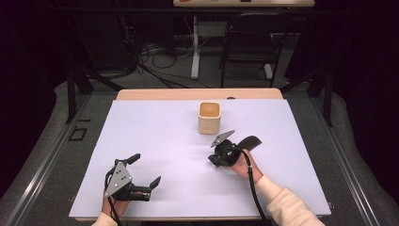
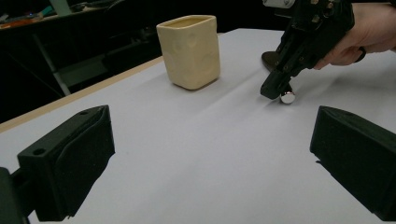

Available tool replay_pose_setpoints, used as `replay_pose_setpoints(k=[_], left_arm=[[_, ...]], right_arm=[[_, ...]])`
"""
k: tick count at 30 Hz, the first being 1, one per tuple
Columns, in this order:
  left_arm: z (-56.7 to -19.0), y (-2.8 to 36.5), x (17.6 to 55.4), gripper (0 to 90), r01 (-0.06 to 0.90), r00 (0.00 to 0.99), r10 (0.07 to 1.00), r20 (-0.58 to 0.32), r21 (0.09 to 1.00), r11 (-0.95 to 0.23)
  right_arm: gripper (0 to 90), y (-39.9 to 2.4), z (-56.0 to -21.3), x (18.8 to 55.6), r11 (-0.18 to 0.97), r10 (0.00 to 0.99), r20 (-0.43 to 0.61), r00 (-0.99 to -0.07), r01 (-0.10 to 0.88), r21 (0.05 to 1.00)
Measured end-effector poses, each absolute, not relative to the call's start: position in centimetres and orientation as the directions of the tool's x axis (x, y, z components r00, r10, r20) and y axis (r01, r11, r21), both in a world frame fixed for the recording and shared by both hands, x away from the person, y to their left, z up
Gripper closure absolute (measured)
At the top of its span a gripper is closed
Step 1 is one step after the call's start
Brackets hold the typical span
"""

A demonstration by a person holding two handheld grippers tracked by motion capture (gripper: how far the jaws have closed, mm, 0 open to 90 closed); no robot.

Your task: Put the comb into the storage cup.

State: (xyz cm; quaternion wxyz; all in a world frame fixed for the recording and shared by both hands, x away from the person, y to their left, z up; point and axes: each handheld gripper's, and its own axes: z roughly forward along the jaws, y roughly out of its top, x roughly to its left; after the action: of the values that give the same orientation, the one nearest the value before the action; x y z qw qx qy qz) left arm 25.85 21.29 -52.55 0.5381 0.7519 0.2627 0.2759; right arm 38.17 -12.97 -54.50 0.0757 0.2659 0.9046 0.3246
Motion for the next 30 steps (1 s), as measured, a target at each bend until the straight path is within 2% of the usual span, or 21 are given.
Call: replay_pose_setpoints(k=[30], left_arm=[[-52.55,21.16,25.83,0.0,0.097,0.713,0.687,0.138,0.952,-0.292]], right_arm=[[90.0,-13.83,-53.92,37.29,0.670,0.517,0.057,-0.854,0.445,0.594]])
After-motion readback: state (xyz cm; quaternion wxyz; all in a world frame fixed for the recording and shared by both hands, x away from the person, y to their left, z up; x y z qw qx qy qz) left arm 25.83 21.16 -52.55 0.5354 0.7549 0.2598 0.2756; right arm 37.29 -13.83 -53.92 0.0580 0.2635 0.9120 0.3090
